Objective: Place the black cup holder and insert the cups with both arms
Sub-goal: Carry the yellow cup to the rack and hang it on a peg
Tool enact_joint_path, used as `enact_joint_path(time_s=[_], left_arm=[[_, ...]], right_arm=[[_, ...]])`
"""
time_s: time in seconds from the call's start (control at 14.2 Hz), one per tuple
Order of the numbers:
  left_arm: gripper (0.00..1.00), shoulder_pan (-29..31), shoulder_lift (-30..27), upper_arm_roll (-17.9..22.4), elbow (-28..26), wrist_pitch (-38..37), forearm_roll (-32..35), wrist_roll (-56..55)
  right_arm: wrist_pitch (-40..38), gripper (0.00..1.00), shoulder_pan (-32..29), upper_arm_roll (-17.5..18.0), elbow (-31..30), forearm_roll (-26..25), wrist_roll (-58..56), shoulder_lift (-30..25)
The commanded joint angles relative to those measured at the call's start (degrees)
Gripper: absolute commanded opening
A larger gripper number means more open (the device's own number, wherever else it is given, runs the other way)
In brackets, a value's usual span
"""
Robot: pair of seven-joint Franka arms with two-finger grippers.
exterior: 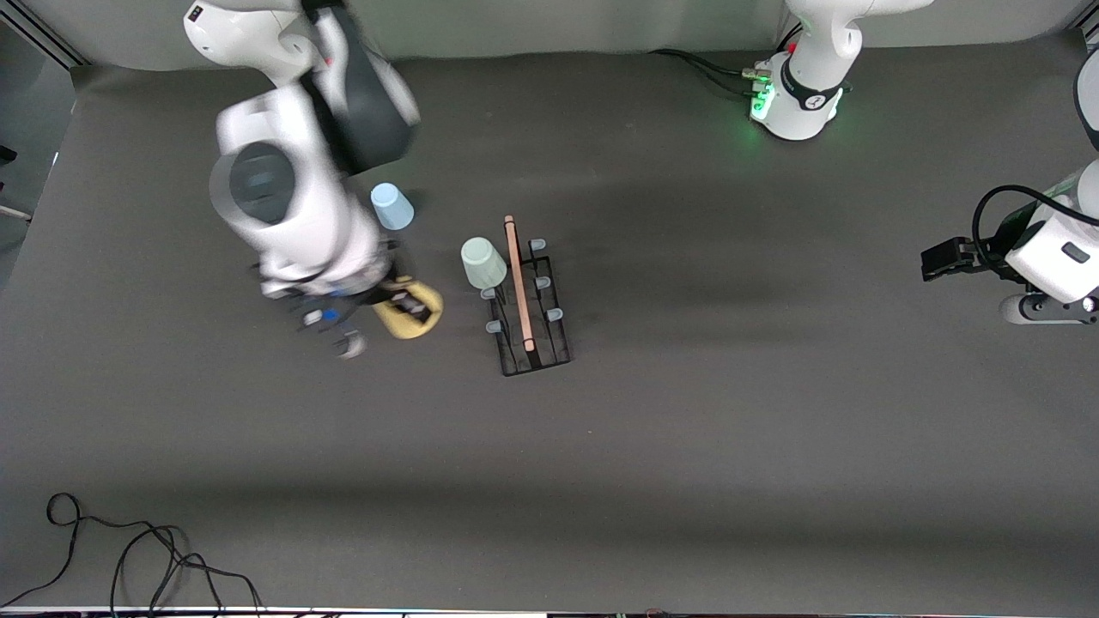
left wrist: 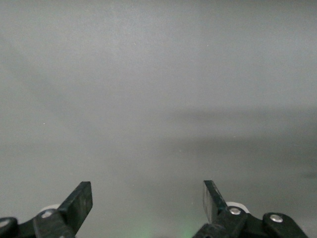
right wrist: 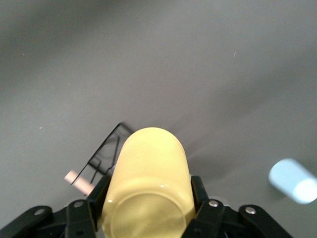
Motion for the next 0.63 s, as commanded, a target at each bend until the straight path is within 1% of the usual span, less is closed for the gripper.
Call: enact_joint_path(time_s=[0.0,0.14,0.42,0.56], left_arm=[[0.99,0.30,-0.62,-0.08,-0.16,-0.34,-0.56,1.02],[0.99,0.22,-0.62,-0.08,-0.16,-0.34,-0.56,1.02],[0.99,0.22,-0.62,-0.08,-0.16,-0.43,-0.56,1.02],[0.99,0.22,-0.62,-0.08,-0.16,-0.43,-0.56,1.02]], right_arm=[[3.19,0.26,3.55,-0.68,-0.60,1.33,9.09,1.92],[5.56,0.26,5.23,-0.68,-1.29,1.42,11.23,3.25],[11.18,0.26,5.23,-0.59,-5.68,1.51,11.14,3.51],[14.52,0.26,5.49,-0.59,-7.36,2.91,11.14,4.65]])
